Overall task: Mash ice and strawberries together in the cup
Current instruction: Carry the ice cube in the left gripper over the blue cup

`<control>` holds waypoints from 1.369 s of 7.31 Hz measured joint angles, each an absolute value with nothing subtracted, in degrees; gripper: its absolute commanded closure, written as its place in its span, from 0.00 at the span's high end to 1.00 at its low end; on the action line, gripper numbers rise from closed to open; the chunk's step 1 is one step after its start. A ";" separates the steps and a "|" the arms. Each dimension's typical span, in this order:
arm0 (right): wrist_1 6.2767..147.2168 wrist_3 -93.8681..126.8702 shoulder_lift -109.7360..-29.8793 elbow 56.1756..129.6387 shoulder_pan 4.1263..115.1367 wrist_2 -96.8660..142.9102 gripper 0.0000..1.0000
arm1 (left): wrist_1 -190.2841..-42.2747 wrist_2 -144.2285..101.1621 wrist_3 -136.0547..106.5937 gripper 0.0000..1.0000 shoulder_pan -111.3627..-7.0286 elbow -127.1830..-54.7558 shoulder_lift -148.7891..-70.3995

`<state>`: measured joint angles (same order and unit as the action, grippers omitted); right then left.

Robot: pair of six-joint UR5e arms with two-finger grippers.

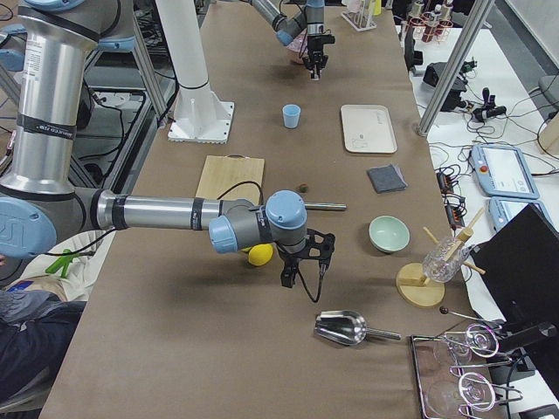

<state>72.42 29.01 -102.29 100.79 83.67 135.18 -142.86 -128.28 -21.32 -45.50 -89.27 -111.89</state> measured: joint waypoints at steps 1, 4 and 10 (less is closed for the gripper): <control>72.42 29.00 -102.30 100.76 83.67 135.18 1.00 | -142.85 -128.42 -24.47 0.00 -45.27 -90.09 -113.76; 72.37 28.93 -102.34 100.65 83.67 135.10 1.00 | -142.95 -127.99 -31.11 0.00 -42.07 -90.61 -118.48; 70.39 29.08 -102.69 100.81 83.67 135.03 1.00 | -143.91 -112.77 -32.68 0.00 -29.43 -90.90 -120.04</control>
